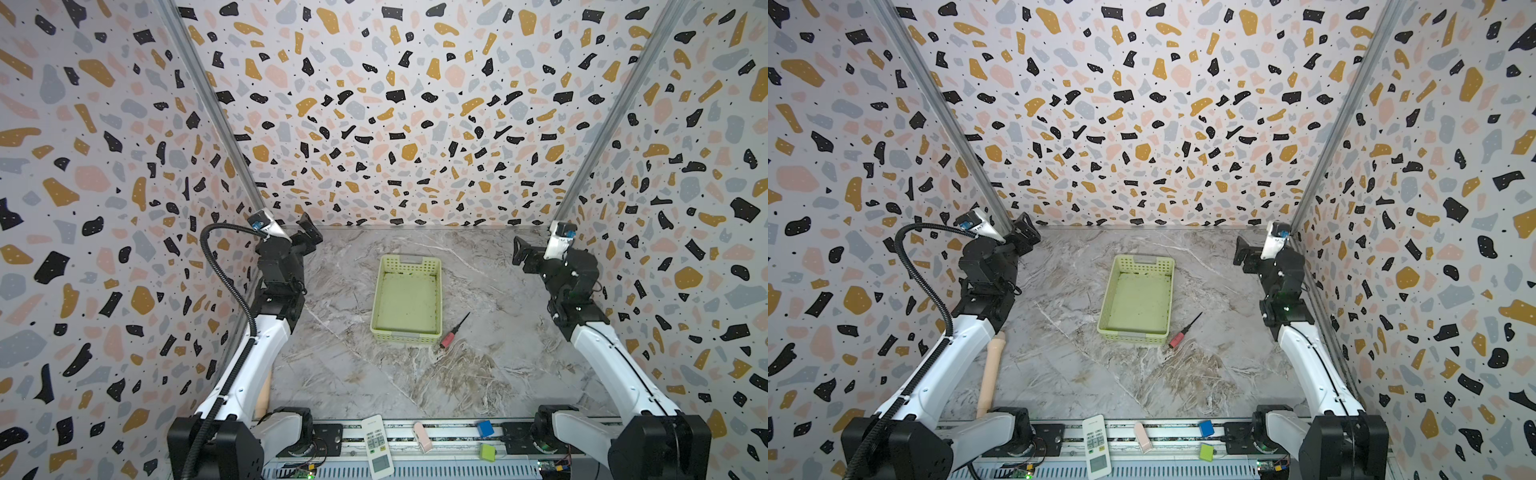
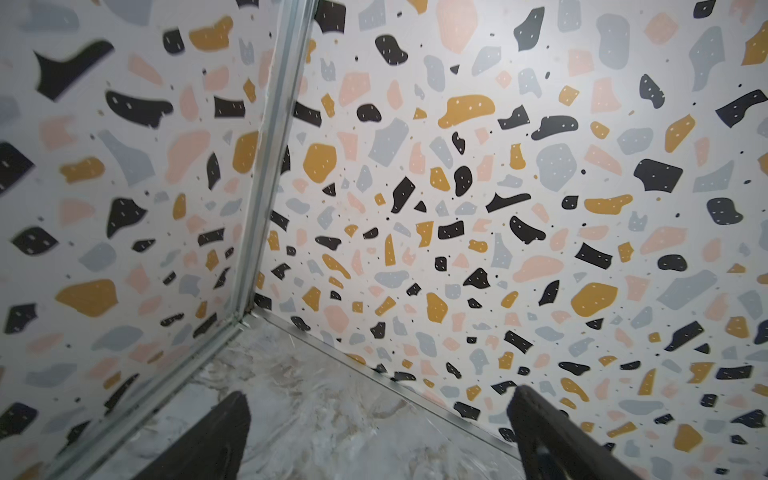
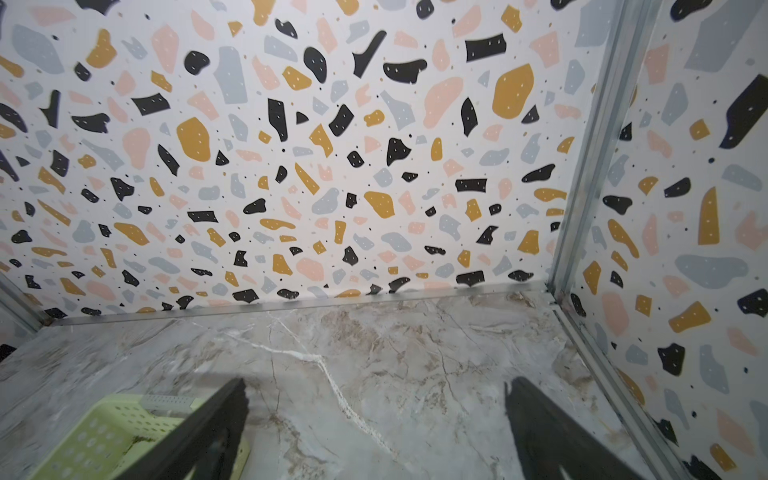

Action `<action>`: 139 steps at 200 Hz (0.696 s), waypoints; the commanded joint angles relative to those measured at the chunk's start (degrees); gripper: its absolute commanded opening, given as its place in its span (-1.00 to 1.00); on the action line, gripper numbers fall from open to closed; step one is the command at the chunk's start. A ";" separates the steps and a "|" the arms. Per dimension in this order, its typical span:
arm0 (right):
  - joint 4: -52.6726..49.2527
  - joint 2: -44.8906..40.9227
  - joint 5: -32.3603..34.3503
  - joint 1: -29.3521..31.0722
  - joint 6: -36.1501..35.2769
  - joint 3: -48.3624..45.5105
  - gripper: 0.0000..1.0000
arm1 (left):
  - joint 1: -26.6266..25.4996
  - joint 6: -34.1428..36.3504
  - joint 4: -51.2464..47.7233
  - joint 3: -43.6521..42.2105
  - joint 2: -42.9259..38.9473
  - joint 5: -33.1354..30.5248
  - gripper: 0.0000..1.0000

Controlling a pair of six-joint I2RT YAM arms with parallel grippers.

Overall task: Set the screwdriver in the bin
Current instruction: 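Raise both arms from rest and swing the right gripper toward the screwdriver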

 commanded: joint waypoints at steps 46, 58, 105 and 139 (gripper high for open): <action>-27.82 5.12 0.76 6.31 9.87 8.53 0.98 | 0.63 -0.55 -4.50 3.31 4.15 13.06 0.99; -29.59 4.77 -0.76 6.93 11.66 8.64 0.98 | 0.63 -0.15 -4.32 3.27 4.26 14.14 0.99; -37.03 4.28 13.13 15.99 24.55 7.05 0.98 | 0.63 1.68 -4.20 1.92 2.75 10.97 0.99; -37.73 5.02 9.87 16.74 33.16 4.05 0.98 | 0.63 1.84 -4.32 1.63 2.60 11.02 0.99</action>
